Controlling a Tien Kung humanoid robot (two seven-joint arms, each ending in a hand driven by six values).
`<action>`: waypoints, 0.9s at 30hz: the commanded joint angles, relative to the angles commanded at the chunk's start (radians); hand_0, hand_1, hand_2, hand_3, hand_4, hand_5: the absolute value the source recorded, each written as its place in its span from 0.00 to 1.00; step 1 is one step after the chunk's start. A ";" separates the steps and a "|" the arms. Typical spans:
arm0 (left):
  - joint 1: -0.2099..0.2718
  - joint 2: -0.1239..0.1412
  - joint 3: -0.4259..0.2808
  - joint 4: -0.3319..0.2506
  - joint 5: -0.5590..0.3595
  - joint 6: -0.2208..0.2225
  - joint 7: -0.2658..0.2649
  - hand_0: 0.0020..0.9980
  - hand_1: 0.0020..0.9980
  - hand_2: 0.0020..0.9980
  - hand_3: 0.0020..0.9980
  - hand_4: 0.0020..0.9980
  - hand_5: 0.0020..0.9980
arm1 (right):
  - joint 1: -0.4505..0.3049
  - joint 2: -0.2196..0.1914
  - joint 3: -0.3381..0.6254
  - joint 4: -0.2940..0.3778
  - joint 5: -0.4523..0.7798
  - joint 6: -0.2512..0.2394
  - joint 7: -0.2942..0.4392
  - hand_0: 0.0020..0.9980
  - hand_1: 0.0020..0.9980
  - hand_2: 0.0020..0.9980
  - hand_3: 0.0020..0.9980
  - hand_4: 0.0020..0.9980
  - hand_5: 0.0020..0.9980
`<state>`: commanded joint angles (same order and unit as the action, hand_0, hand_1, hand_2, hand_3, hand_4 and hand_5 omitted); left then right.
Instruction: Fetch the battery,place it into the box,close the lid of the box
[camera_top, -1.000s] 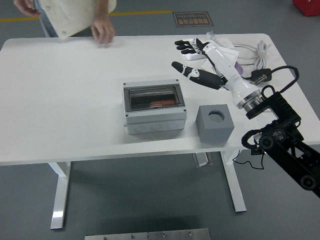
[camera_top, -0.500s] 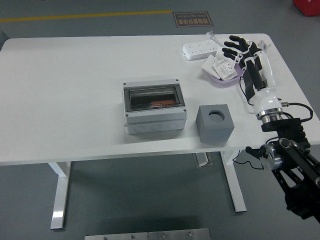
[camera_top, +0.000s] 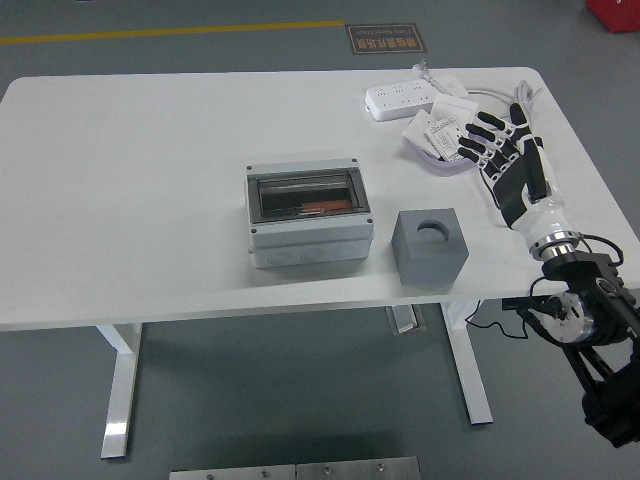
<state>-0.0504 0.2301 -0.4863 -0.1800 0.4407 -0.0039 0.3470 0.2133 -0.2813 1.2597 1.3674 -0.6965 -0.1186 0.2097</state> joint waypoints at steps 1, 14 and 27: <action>0.000 0.000 0.000 0.000 0.000 0.000 0.000 0.57 0.59 0.50 0.56 0.52 0.00 | -0.002 0.000 0.000 0.000 -0.001 -0.002 0.002 0.74 0.67 0.67 0.68 0.93 0.78; -0.001 0.003 -0.011 0.000 0.010 0.001 0.003 0.57 0.59 0.50 0.56 0.52 0.00 | -0.014 0.011 -0.007 -0.003 -0.008 -0.014 0.011 0.73 0.66 0.66 0.66 0.92 0.78; -0.008 0.019 -0.043 0.000 0.044 0.001 0.015 0.57 0.59 0.50 0.56 0.52 0.00 | -0.012 0.007 -0.007 0.003 -0.020 -0.023 0.016 0.73 0.66 0.66 0.66 0.90 0.79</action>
<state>-0.0586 0.2495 -0.5289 -0.1800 0.4851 -0.0027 0.3615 0.2011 -0.2740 1.2525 1.3707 -0.7163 -0.1414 0.2252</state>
